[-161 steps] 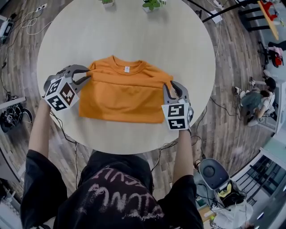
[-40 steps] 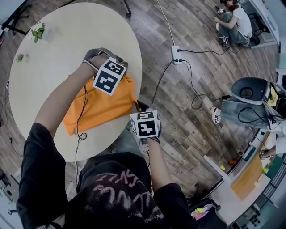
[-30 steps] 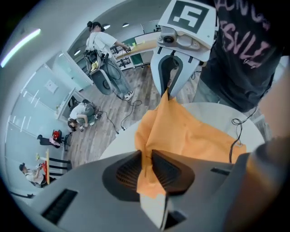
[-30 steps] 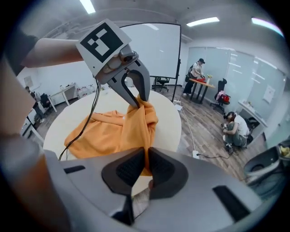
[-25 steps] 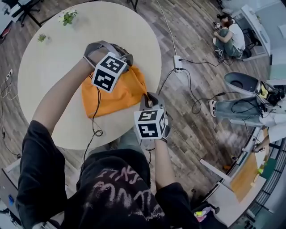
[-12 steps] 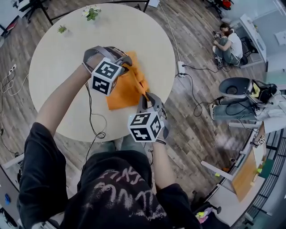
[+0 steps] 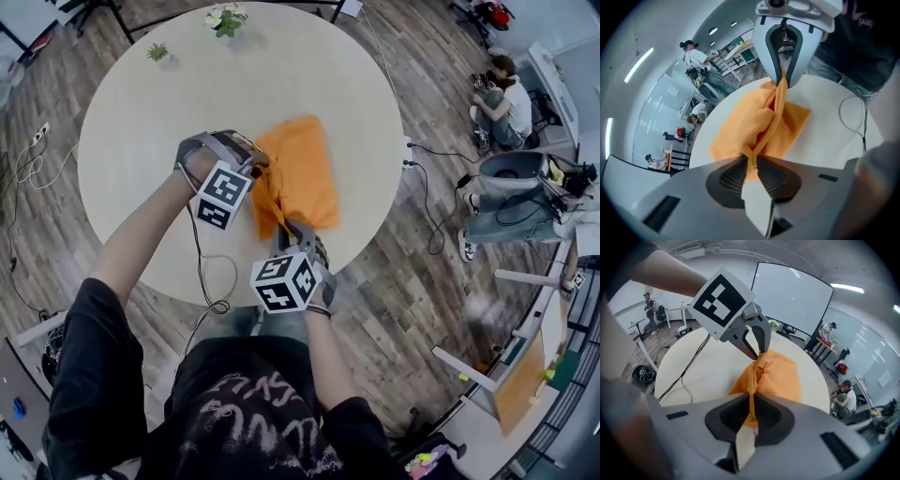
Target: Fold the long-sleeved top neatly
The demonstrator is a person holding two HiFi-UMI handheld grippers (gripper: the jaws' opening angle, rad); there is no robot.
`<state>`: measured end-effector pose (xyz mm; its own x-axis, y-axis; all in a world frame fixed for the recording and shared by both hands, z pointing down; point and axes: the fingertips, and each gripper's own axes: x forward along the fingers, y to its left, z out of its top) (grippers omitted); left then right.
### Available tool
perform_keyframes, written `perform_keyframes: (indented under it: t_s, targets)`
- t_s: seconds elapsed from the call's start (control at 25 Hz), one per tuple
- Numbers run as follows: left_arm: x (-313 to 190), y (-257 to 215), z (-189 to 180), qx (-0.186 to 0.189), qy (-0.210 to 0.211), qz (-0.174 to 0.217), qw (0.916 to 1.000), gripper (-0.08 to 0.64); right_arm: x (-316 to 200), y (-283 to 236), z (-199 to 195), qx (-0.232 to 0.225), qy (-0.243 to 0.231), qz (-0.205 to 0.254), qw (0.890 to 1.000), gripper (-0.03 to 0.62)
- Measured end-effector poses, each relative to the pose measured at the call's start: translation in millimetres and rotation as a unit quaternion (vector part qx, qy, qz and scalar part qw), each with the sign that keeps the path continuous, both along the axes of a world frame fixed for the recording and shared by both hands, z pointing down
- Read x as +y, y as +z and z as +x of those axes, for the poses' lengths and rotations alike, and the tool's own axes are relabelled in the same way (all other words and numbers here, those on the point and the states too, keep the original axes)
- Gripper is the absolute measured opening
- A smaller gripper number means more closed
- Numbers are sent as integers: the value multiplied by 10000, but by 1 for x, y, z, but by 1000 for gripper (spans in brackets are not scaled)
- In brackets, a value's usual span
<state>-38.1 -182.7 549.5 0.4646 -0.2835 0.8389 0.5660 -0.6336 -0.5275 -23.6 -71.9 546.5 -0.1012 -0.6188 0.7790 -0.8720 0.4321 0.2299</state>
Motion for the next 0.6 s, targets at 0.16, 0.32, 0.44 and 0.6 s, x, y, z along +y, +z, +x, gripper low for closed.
perform_keyframes:
  t_s: [0.16, 0.32, 0.44, 0.6]
  targets:
    - [-7, 17, -10, -73, -111, -130, 9998, 84, -4, 22, -21, -428, -82, -233, 9988, 34]
    - [-11, 30, -18, -179, -164, -160, 9996, 86, -7, 39, -37, -1019, -145, -564, 9931, 37]
    - [-17, 38, -31, -277, -370, -198, 9987, 87, -7, 51, -45, -1209, -272, -745, 9895, 43]
    - [-30, 23, -55, -128, -844, -295, 9959, 70, -7, 57, -52, -1353, -302, -808, 9870, 61]
